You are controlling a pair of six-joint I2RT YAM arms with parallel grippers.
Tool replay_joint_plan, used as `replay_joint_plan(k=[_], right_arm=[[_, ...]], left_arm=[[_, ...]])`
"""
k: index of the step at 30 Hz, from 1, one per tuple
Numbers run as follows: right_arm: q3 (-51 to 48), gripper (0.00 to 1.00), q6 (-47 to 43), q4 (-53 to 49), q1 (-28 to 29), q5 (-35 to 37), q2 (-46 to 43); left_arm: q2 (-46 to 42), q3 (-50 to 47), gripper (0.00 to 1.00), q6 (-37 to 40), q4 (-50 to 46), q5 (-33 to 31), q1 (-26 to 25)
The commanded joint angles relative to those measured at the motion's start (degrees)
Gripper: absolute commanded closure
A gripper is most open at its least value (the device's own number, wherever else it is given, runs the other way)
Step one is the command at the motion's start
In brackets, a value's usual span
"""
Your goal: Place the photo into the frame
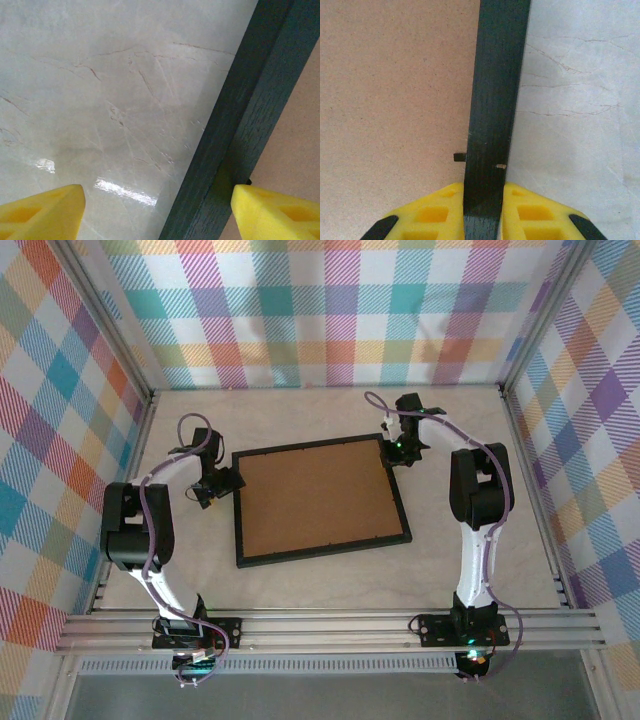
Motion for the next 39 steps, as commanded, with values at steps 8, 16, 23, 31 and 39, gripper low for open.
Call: replay_joint_plan(k=[8, 16, 23, 31, 39], right_arm=[[-1.67, 0.80, -0.29, -3.92, 1.77, -1.99, 3.64], [-1.32, 0.80, -0.02, -4.05, 1.79, -2.24, 3.67], [-1.32, 0.80, 0.24, -4.10, 1.94, -3.19, 3.95], [-1.15, 0.81, 0.97, -3.50, 2.20, -6.67, 4.00], [0.46, 0.81, 1.29, -3.96, 3.21, -7.67, 5.00]], left_arm=[[1.14, 0.55, 0.22, 2.55, 3.03, -1.14, 0.34], [3.05, 1.95, 0.22, 3.52, 1.66, 0.00, 0.36], [7.21, 1.41, 0.24, 2.70, 1.55, 3.35, -0.23], [9.95, 0.11, 0.27, 2.29, 0.63, 1.68, -4.32], [12.67, 4.97, 0.28, 4.81, -6.06, -2.36, -9.15]])
